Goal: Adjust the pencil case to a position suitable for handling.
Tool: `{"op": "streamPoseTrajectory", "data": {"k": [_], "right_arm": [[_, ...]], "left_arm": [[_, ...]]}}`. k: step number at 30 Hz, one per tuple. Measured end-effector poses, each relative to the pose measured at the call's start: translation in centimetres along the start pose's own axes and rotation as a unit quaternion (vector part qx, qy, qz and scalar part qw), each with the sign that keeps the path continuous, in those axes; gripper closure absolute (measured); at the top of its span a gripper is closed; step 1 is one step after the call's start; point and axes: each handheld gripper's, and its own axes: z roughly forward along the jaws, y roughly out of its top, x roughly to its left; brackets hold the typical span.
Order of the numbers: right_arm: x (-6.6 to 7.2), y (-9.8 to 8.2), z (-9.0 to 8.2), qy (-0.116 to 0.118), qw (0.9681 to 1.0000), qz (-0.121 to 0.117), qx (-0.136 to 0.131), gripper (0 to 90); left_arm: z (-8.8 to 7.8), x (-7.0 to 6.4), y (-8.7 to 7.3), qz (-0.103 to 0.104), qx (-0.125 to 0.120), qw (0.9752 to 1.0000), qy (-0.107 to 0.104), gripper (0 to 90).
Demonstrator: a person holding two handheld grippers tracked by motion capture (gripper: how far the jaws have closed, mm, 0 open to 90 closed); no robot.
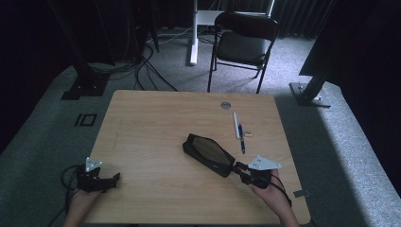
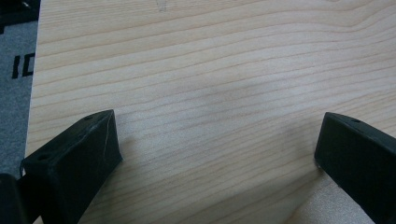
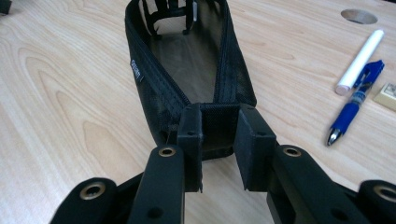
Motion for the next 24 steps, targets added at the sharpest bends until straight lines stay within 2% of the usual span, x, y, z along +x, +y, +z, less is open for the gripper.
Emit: {"op": "streamPoseTrajectory", "data": {"k": [13, 19, 24], "right_arm": [[0.0, -1.5, -2.1, -0.006, 0.9999, 0.010, 0.003, 73.3], [-0.3, -2.3, -3.4, -0.017, 0.9997, 0.014, 0.005, 73.3], [-0.5, -2.4, -3.8, -0.023, 0.9996, 0.019, 0.004, 73.2]], "left_arm": [[0.0, 0.0, 0.0, 0.000, 0.000, 1.0000, 0.000, 0.3], [0.0, 0.0, 0.0, 0.000, 0.000, 1.0000, 0.000, 0.3], [0.0, 0.0, 0.0, 0.000, 0.000, 1.0000, 0.000, 0.3]]}}
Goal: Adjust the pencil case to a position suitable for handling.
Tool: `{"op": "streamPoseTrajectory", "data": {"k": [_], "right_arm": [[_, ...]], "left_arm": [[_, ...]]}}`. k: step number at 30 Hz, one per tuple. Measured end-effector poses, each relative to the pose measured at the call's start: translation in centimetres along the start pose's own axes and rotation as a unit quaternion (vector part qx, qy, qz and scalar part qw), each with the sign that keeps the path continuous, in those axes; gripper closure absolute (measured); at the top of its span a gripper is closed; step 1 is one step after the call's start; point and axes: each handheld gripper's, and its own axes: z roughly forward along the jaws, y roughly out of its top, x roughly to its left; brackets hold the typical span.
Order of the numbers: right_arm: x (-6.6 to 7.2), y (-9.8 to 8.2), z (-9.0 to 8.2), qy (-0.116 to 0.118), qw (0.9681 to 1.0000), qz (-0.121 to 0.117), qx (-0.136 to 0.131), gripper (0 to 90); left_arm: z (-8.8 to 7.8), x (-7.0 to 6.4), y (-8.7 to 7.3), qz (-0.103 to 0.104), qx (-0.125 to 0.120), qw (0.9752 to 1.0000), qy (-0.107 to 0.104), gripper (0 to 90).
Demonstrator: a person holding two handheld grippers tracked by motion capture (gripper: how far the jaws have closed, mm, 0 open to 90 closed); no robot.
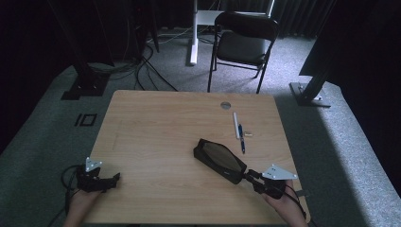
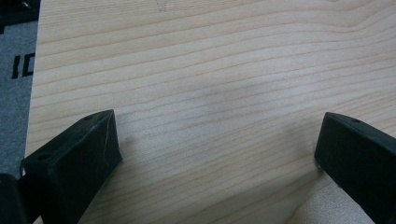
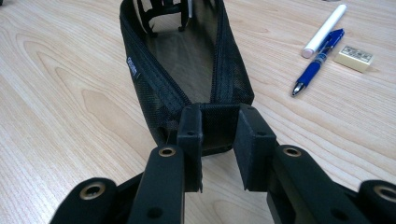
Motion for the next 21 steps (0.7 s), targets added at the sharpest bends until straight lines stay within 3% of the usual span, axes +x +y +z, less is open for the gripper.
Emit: {"op": "streamPoseTrajectory", "data": {"k": [7, 11, 21], "right_arm": [[0.04, 0.19, 0.03, -0.001, 0.9999, -0.011, 0.007, 68.1], [-0.02, 0.21, -0.12, 0.006, 1.0000, -0.001, 0.002, 59.8], [0.11, 0.63, -0.33, 0.019, 0.9998, 0.006, -0.007, 52.5]], "left_arm": [[0.00, 0.00, 0.00, 0.000, 0.000, 1.0000, 0.000, 0.3], [0.00, 0.00, 0.00, 0.000, 0.000, 1.0000, 0.000, 0.3], [0.00, 0.00, 0.00, 0.000, 0.000, 1.0000, 0.000, 0.3]]}}
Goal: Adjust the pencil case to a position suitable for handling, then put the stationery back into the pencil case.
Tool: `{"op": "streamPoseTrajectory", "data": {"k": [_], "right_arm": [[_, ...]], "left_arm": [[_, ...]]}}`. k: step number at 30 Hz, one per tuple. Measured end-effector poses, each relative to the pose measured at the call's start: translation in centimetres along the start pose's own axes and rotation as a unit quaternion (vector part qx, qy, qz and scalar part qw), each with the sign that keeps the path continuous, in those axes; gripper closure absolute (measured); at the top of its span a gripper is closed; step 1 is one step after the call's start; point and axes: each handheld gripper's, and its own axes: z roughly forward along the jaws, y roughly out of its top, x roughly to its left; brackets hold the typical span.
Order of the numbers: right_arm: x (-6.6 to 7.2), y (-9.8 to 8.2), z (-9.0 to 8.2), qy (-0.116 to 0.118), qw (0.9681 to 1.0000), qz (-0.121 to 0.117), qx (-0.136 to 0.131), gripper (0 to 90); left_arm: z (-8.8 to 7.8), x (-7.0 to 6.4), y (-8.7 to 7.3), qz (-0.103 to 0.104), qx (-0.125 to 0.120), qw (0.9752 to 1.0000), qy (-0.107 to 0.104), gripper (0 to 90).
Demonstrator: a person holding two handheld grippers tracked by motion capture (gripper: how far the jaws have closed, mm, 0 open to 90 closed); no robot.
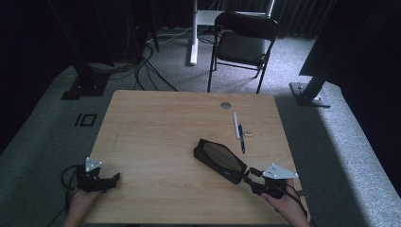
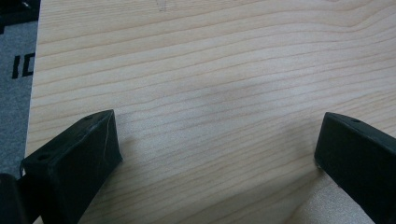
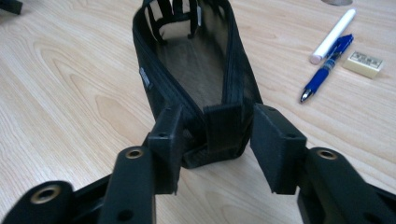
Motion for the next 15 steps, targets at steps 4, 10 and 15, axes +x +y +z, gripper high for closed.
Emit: {"op": "streamPoseTrajectory", "data": {"k": [4, 10, 15], "right_arm": [[0.1, 0.5, -0.3, 0.008, 0.9999, 0.004, -0.011, 50.3], [0.0, 1.4, -0.4, 0.012, 0.9998, -0.003, -0.017, 47.0], [-0.2, 2.5, -0.1, 0.009, 0.9996, -0.013, -0.026, 46.4]], "left_arm": [[0.0, 0.0, 0.0, 0.000, 0.000, 1.0000, 0.000, 0.3], [0.0, 0.0, 0.0, 0.000, 0.000, 1.0000, 0.000, 0.3], [0.0, 0.0, 0.0, 0.000, 0.000, 1.0000, 0.000, 0.3]]}}
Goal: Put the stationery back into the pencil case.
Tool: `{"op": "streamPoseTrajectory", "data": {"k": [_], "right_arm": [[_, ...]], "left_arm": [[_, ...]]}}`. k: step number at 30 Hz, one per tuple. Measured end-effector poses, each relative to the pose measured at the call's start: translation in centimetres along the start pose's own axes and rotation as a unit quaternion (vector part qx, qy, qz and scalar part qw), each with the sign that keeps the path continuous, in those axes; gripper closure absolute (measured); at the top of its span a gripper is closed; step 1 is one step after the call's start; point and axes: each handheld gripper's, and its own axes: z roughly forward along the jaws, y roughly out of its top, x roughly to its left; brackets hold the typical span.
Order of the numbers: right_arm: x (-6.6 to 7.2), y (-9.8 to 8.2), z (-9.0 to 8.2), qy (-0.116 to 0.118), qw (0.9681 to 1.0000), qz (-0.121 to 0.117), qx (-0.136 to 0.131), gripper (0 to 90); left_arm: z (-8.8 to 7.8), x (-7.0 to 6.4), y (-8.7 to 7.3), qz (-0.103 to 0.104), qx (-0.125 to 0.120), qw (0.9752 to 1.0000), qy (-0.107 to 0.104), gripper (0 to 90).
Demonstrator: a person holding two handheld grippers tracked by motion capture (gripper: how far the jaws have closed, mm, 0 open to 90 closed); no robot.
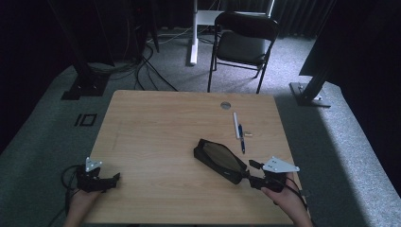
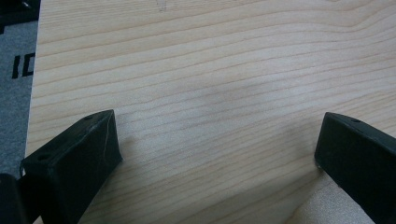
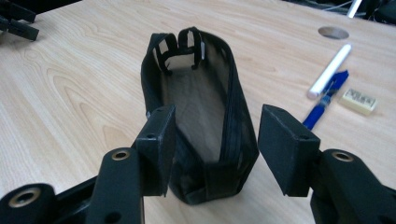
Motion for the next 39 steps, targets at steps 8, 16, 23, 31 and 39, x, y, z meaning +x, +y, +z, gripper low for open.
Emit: {"op": "streamPoseTrajectory", "data": {"k": [8, 16, 23, 31, 39], "right_arm": [[-0.5, 1.8, 0.7, -0.004, 0.9998, -0.008, -0.017, 44.3], [-1.7, 3.2, 1.9, -0.017, 0.9991, 0.005, -0.038, 44.0], [-2.8, 3.8, 2.3, -0.039, 0.9981, 0.016, -0.045, 41.6], [-4.5, 3.7, 2.8, -0.076, 0.9956, 0.033, -0.045, 39.9], [-6.2, 3.7, 3.7, -0.117, 0.9904, 0.058, -0.043, 41.2]], "left_arm": [[0.0, 0.0, 0.0, 0.000, 0.000, 1.0000, 0.000, 0.3], [0.0, 0.0, 0.0, 0.000, 0.000, 1.0000, 0.000, 0.3], [0.0, 0.0, 0.0, 0.000, 0.000, 1.0000, 0.000, 0.3], [0.0, 0.0, 0.0, 0.000, 0.000, 1.0000, 0.000, 0.3], [0.0, 0.0, 0.0, 0.000, 0.000, 1.0000, 0.000, 0.3]]}}
